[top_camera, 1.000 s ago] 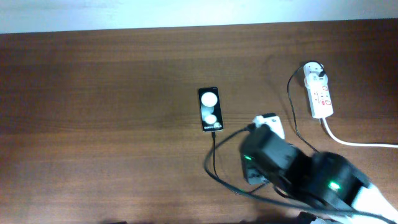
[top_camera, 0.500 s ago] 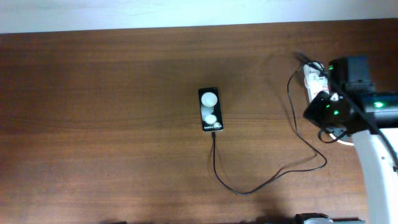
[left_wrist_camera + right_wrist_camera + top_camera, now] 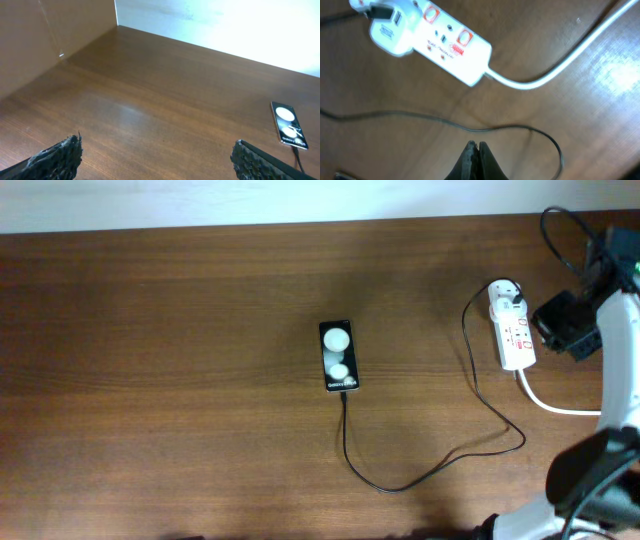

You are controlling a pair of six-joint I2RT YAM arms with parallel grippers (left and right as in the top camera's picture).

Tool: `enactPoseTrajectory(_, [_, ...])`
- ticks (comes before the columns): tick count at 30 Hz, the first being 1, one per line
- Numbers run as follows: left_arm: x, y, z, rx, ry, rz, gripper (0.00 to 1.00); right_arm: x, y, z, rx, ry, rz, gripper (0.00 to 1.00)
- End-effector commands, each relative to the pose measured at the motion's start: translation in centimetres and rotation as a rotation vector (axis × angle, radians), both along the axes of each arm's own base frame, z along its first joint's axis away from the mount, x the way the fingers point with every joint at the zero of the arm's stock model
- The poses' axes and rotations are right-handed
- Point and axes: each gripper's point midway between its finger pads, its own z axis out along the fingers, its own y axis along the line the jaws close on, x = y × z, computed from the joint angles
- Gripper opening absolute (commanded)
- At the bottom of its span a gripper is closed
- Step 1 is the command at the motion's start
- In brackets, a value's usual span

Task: Plug charger to phone and switch on socket

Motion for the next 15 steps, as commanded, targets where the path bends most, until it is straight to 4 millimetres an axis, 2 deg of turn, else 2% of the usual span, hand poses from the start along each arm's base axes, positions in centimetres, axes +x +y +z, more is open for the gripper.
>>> enactPoseTrajectory(1, [-0.4, 0.2, 0.1, -0.003, -0.022, 0.021, 0.99, 3.0, -2.2, -0.4, 0.007, -0.025, -0.041, 0.04])
enactPoseTrajectory(3, [-0.4, 0.2, 0.1, -0.003, -0.022, 0.021, 0.99, 5.2, -3.1, -1.2, 0.017, -0.07, -0.058, 0.04])
enactPoseTrajectory(6, [-0.4, 0.2, 0.1, -0.003, -0.022, 0.021, 0.99, 8.3, -2.9, -4.3, 0.086, -0.11, -0.041, 0.04])
enactPoseTrajectory(8, [-0.4, 0.2, 0.1, -0.003, -0.022, 0.021, 0.99, 9.6, -3.0, -6.1, 0.111, -0.122, -0.035, 0.04])
enactPoseTrajectory(12, [-0.4, 0.2, 0.1, -0.003, -0.022, 0.021, 0.99, 10.6, -3.5, -9.6, 0.114, -0.094, -0.038, 0.05])
enactPoseTrajectory(15, [-0.4, 0.2, 0.1, -0.003, -0.022, 0.021, 0.99, 11.1, -3.7, -11.4, 0.118, -0.083, -0.039, 0.05])
